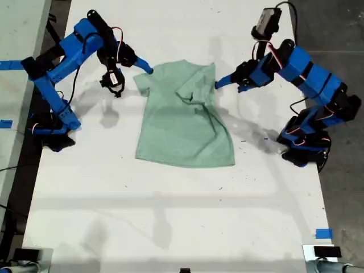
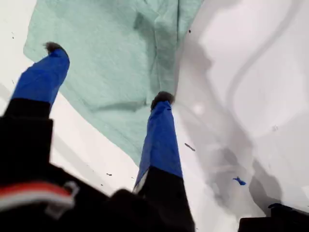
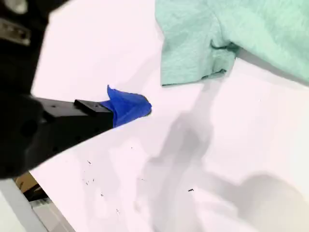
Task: Fold tshirt
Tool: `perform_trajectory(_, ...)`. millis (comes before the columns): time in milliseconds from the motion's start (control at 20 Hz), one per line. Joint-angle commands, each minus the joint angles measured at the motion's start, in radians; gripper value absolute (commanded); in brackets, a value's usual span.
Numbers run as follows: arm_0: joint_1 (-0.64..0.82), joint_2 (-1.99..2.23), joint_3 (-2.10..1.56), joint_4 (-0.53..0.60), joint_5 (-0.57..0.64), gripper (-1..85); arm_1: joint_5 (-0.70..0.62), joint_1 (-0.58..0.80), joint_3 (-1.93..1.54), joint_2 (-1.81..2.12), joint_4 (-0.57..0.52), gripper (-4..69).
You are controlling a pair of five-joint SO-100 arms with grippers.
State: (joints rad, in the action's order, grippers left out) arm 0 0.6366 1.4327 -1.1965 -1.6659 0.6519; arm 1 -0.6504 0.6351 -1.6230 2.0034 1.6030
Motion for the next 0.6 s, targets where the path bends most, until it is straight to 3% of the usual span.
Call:
perform_trajectory(0, 0.061, -0.063, 0.061, 0.067, 0.061, 40.9, 0.012, -0.029, 0.005, 0.057, -0.012, 31.6)
perform_trajectory(300, 0.156, -0.367, 0.101, 0.239, 0.144, 40.3, 0.029, -0.049, -0.032, 0.094, -0.011, 31.5)
perform_trajectory(450, 0.179, -0.578, 0.262, 0.216, 0.155, 36.4, 0.055, -0.067, -0.080, 0.140, -0.014, 31.4)
perform_trajectory(550, 0.186, -0.726, 0.428, 0.143, 0.155, 29.2, 0.069, -0.069, -0.120, 0.181, -0.017, 31.2)
